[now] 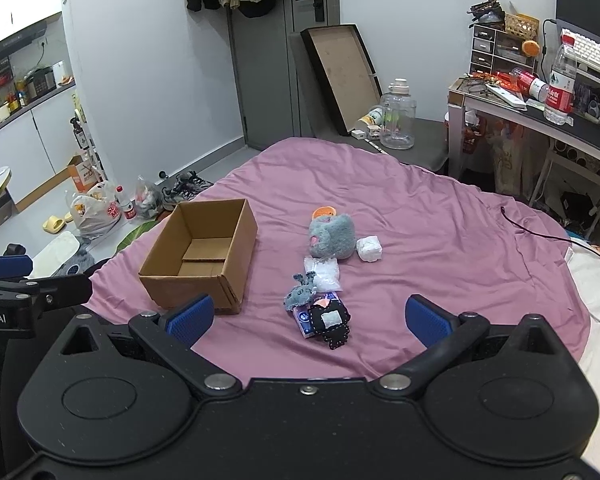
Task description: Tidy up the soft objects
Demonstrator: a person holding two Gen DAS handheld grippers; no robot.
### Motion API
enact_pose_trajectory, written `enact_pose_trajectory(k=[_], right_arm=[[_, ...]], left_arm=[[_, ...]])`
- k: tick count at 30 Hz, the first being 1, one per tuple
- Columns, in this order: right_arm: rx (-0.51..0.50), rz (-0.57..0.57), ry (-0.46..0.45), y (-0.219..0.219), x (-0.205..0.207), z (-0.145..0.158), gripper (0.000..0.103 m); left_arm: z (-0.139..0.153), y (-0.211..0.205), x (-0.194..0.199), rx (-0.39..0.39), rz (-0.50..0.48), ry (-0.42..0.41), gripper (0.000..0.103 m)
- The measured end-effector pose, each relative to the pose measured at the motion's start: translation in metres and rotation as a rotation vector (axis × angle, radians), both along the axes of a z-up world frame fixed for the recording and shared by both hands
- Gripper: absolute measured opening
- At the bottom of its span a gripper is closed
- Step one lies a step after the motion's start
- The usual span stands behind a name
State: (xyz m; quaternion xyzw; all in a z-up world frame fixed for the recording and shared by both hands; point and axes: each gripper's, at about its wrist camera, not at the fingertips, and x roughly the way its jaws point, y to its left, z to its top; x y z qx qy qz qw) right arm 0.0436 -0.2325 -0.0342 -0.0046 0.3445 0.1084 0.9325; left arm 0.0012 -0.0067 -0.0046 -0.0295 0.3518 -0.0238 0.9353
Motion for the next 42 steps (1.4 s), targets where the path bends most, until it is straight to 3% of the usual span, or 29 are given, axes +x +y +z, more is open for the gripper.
enact_pose_trajectory(k=[42], right_arm=[[0.017, -0.012, 0.008, -0.004, 0.003, -0.008, 0.103]], left_arm=[[-0.006, -0.002, 0.000, 0.013, -0.010, 0.010, 0.102]])
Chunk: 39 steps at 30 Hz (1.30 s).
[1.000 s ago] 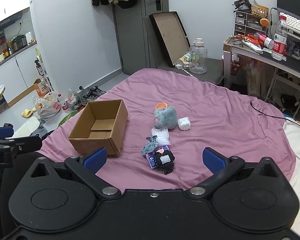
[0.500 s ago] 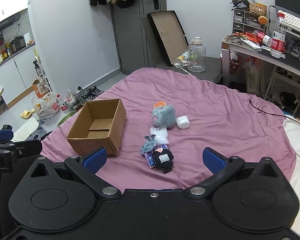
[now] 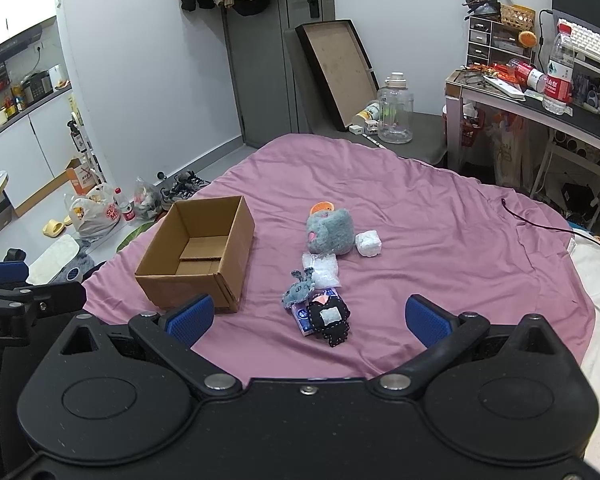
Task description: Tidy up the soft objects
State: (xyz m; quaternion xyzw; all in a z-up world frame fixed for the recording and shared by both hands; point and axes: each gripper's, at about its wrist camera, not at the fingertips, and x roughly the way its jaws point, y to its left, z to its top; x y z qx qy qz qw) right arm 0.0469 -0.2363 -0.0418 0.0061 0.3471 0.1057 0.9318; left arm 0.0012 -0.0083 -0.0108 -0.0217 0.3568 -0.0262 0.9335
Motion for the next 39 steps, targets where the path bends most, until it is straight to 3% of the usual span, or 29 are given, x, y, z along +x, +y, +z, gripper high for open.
enact_pose_trajectory(k=[12, 23, 39], right_arm=[[0.010, -0.004, 0.012, 0.000, 0.007, -0.012, 0.103], [0.017, -0.020, 0.048, -0.009, 0.031, -0.023, 0.103], [0.065, -0.042, 0.108, -0.033, 0.077, -0.036, 0.103]], left_arm=[[-0.005, -0.003, 0.009, 0.004, -0.017, 0.012, 0.102], [-0.012, -0.017, 0.042, -0.030, -0.040, 0.019, 0.102], [-0.030, -0.030, 0.093, -0.076, -0.001, 0.056, 0.102]])
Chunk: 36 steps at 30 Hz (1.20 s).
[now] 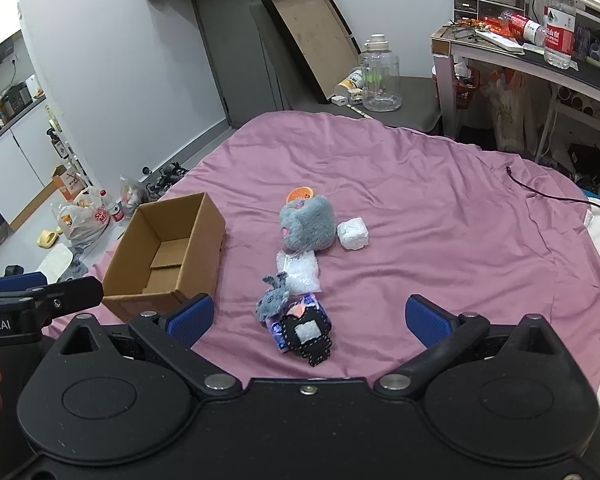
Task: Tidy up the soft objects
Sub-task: 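Grasp the black-and-white plush with the right gripper while the left grasps the blue denim plush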
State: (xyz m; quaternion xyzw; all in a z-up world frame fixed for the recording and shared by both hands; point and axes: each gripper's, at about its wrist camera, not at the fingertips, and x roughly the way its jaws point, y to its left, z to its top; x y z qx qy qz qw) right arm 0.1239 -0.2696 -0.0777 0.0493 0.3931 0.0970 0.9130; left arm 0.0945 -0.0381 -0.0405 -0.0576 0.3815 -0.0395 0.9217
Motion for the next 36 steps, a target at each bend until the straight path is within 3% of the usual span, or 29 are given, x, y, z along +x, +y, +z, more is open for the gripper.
enact_pose_trajectory(k=[18, 23, 27, 30, 34, 36], right_arm=[[0.165, -0.062, 0.133, -0.034, 0.063, -0.038, 0.103], [0.222, -0.070, 0.222, -0.037, 0.079, -0.058, 0.083], [0.262, -0.094, 0.283, -0.035, 0.086, -0.072, 0.082], [0.271, -0.112, 0.326, -0.030, 0.091, -0.084, 0.081], [0.324, -0.113, 0.424, -0.026, 0.100, -0.104, 0.064], [0.291, -0.122, 0.434, -0.024, 0.103, -0.109, 0.063]], left_arm=[[-0.043, -0.022, 0.058, -0.022, 0.044, 0.088, 0.099], [-0.064, -0.029, 0.075, -0.052, 0.040, 0.142, 0.088], [-0.082, -0.031, 0.089, -0.075, 0.053, 0.197, 0.075], [-0.093, -0.031, 0.097, -0.089, 0.054, 0.231, 0.072], [-0.105, -0.034, 0.107, -0.091, 0.057, 0.256, 0.066], [-0.111, -0.034, 0.112, -0.103, 0.066, 0.274, 0.064]])
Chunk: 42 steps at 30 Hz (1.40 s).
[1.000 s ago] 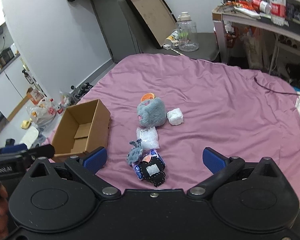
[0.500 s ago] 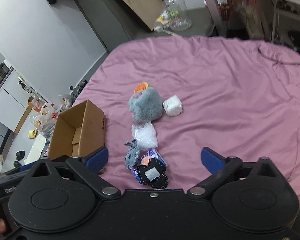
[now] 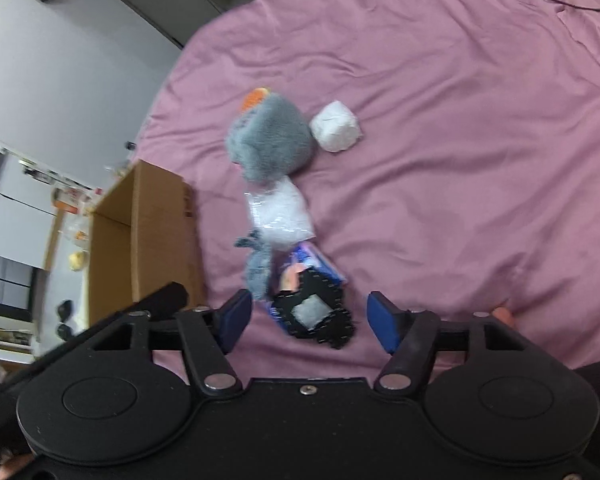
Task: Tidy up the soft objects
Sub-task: 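Grasp the black-and-white plush with the right gripper while the left grasps the blue denim plush, then carry both held plushes over the cardboard box with both grippers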
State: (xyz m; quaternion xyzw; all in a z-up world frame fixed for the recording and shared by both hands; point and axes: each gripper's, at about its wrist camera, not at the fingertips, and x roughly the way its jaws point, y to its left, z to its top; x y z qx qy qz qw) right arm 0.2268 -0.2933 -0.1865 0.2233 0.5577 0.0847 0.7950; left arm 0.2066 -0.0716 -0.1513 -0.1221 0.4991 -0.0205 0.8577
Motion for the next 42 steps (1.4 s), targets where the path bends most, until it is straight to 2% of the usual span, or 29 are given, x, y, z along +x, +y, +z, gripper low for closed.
enact_pose_trajectory(k=[9, 15, 21, 24, 28, 30, 32, 34, 40, 42], right_arm=[[-0.001, 0.028, 0.089, 0.016, 0.015, -0.033, 0.063], [-0.020, 0.049, 0.101, 0.030, 0.020, -0.043, 0.063], [-0.019, 0.026, 0.135, 0.031, 0.028, -0.056, 0.063], [-0.027, 0.021, 0.166, 0.034, 0.034, -0.064, 0.063], [-0.026, 0.019, 0.203, 0.037, 0.036, -0.074, 0.042], [-0.021, 0.009, 0.198, 0.035, 0.035, -0.074, 0.037], [-0.033, -0.005, 0.171, 0.034, 0.033, -0.070, 0.032], [-0.031, -0.027, 0.163, 0.030, 0.031, -0.069, 0.030], [-0.030, -0.040, 0.110, 0.028, 0.029, -0.058, 0.030], [-0.030, -0.045, 0.099, 0.028, 0.028, -0.055, 0.030]], left_arm=[[-0.020, -0.009, 0.024, -0.020, 0.007, 0.044, 0.062], [-0.036, -0.017, 0.040, -0.056, 0.014, 0.086, 0.061], [-0.047, -0.025, 0.052, -0.054, 0.010, 0.112, 0.060], [-0.055, -0.025, 0.058, -0.078, 0.021, 0.136, 0.060], [-0.069, -0.024, 0.066, -0.103, 0.054, 0.188, 0.060], [-0.073, -0.026, 0.068, -0.103, 0.056, 0.197, 0.059], [-0.078, -0.027, 0.068, -0.103, 0.062, 0.215, 0.047], [-0.079, -0.025, 0.067, -0.109, 0.079, 0.208, 0.038], [-0.065, -0.017, 0.059, -0.127, 0.093, 0.160, 0.017], [-0.058, -0.013, 0.056, -0.125, 0.096, 0.143, 0.014]])
